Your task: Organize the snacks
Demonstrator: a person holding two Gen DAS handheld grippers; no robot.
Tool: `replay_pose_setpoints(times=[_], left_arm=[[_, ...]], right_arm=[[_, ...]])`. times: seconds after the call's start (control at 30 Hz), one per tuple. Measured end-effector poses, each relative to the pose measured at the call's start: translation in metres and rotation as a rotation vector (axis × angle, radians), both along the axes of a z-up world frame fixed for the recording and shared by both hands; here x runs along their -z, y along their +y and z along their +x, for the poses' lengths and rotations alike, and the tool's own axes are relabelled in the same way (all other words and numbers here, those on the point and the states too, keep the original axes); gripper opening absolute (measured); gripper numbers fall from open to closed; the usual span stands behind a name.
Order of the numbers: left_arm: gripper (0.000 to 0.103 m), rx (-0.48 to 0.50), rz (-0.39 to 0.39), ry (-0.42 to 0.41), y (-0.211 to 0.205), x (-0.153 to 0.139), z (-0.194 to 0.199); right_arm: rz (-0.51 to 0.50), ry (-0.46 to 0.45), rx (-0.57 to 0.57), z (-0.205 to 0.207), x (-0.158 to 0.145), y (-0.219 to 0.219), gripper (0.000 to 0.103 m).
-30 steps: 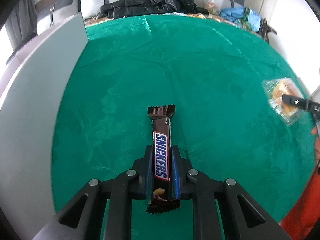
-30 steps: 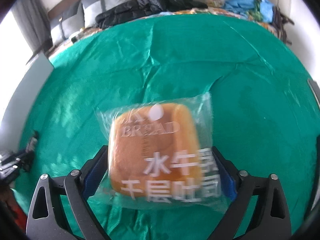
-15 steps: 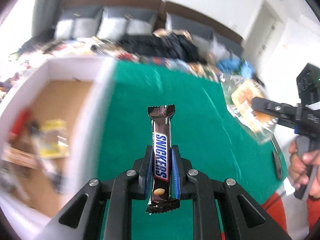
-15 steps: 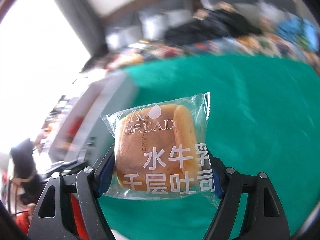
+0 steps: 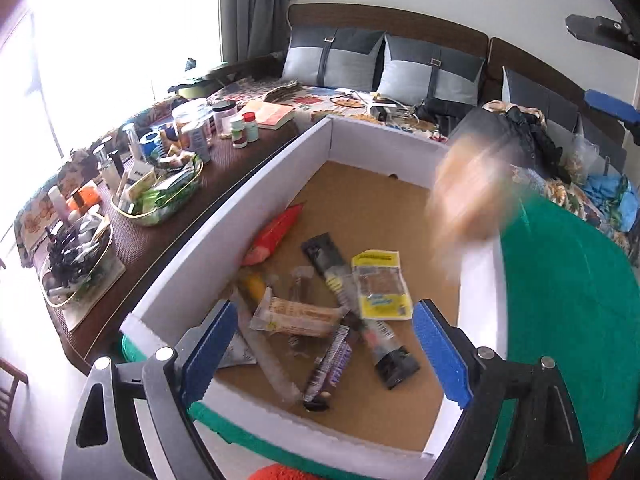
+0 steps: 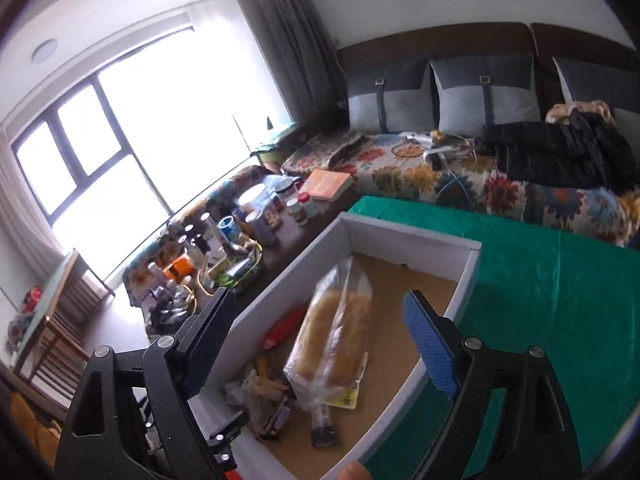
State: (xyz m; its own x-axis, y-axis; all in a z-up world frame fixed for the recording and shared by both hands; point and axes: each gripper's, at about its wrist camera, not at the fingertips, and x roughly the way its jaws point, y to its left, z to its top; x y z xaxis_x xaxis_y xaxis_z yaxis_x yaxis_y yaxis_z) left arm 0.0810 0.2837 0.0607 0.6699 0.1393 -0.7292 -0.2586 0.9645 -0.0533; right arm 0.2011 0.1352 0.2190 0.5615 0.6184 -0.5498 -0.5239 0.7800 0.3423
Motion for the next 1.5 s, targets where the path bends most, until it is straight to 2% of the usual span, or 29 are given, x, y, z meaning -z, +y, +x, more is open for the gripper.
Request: replay_pose_setpoints(times=[0.17, 0.27, 0.4, 0.47, 0.63, 0.77, 1.23, 1.43, 1.5], left_arm=[[0.090, -0.015, 0.033, -0.002, -0.016, 0.000, 0.005], [0.098, -0.040, 0.130, -0.013, -0.028, -0.011, 0.007], [0.103, -0.114, 0.257, -0.044, -0.045, -0.029, 0.000], [0.103, -0.140, 0.289, -0.051, -0.050, -0.034, -0.003], [0.103, -0.117, 0.221, -0.057, -0.052, -0.044, -0.008], [0.103, -0.127, 0.253, -0.061, -0.059, -0.047, -0.011], [0.103, -0.093, 0.248, -0.048, -0.060, -0.049, -0.014], [0.103, -0.073, 0.221, -0.037, -0.055, -0.046, -0.015], [0.103, -0.063, 0.183, -0.026, -0.051, -0.045, -0.015]], right_arm=[[-0.047, 0.018, 0.006, -0.002, 0.010, -0.022, 0.088], [-0.120, -0.001, 0.012, -0.008, 0.021, -0.031, 0.088], [-0.189, -0.018, -0.005, -0.025, 0.038, -0.038, 0.088], [-0.210, -0.021, -0.013, -0.034, 0.046, -0.041, 0.088], [-0.234, -0.014, -0.022, -0.045, 0.055, -0.041, 0.088], [-0.243, -0.021, -0.034, -0.052, 0.054, -0.039, 0.088], [-0.284, -0.014, -0.047, -0.065, 0.058, -0.036, 0.088], [-0.293, 0.011, -0.055, -0.069, 0.066, -0.033, 0.088], [-0.298, 0.020, -0.051, -0.070, 0.068, -0.032, 0.088]])
